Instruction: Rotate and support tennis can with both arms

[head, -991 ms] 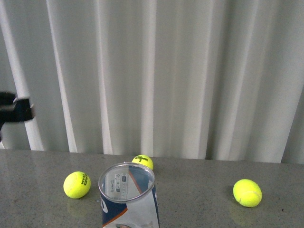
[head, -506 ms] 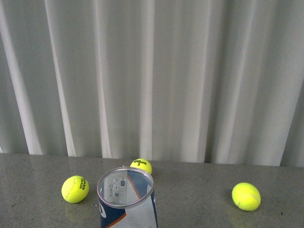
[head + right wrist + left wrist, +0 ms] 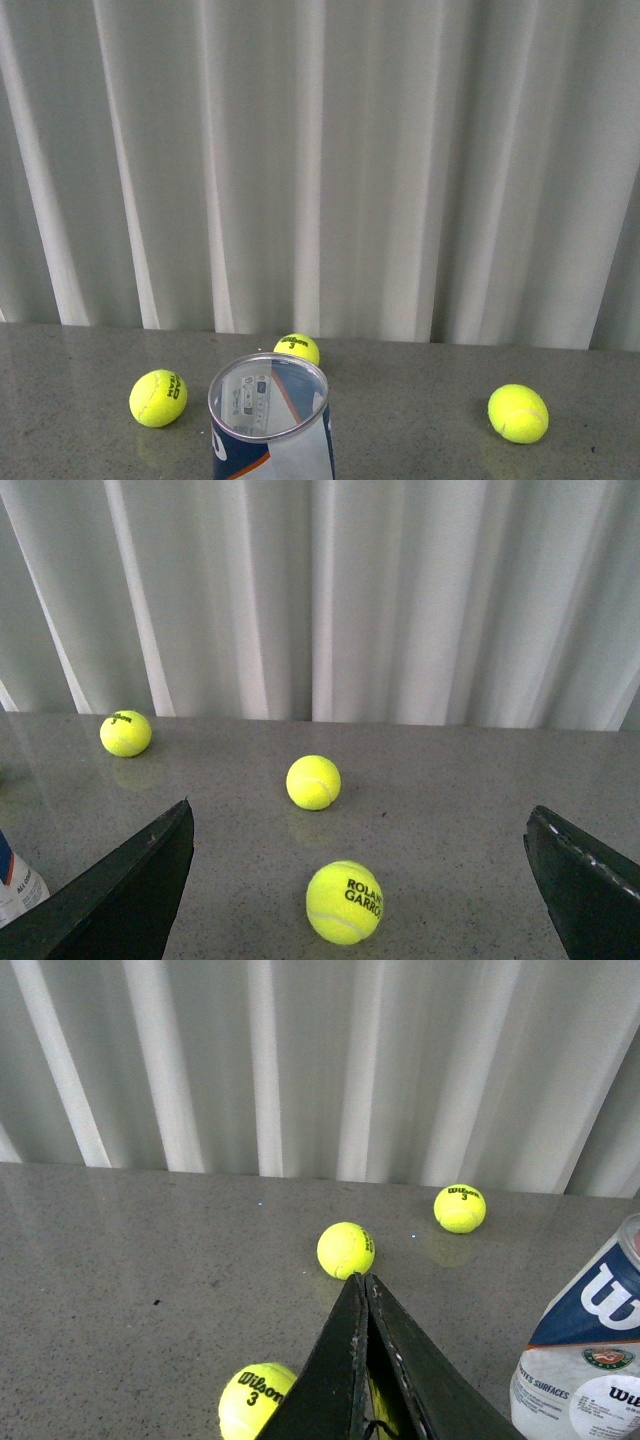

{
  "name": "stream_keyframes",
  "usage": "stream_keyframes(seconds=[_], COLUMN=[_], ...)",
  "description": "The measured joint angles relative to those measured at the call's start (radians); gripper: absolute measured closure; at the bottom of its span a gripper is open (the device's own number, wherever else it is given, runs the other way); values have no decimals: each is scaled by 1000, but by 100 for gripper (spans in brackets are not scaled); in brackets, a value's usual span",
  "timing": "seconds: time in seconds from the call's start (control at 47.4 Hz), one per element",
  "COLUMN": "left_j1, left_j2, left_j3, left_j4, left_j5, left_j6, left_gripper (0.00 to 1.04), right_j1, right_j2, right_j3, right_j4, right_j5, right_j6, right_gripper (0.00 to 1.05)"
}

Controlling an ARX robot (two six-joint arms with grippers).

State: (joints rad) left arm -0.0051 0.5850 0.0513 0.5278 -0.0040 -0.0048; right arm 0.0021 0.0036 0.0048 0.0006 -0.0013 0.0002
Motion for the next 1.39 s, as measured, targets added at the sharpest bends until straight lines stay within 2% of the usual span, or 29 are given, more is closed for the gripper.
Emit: stream_keyframes(seconds=[0.169,0.612,0.991,1.118,1.392], left_j1=[3,3,3,3,3], left_j2=[-58,-303,-411,-541,-581], left_j3=[-27,-27,-27,-27,-27], left_j4=[-5,-242,-350,-513,-527], left_j5=[2,4,4,4,4], left_j6=[0,0,0,0,0], left_gripper=[101,101,101,101,101], right_j1=[0,0,0,0,0], right_j2=[0,0,0,0,0], right_j3=[0,0,0,0,0], right_j4=[0,0,0,0,0], right_j5=[0,0,0,0,0], right_j6=[0,0,0,0,0], right_gripper=[7,7,7,7,7])
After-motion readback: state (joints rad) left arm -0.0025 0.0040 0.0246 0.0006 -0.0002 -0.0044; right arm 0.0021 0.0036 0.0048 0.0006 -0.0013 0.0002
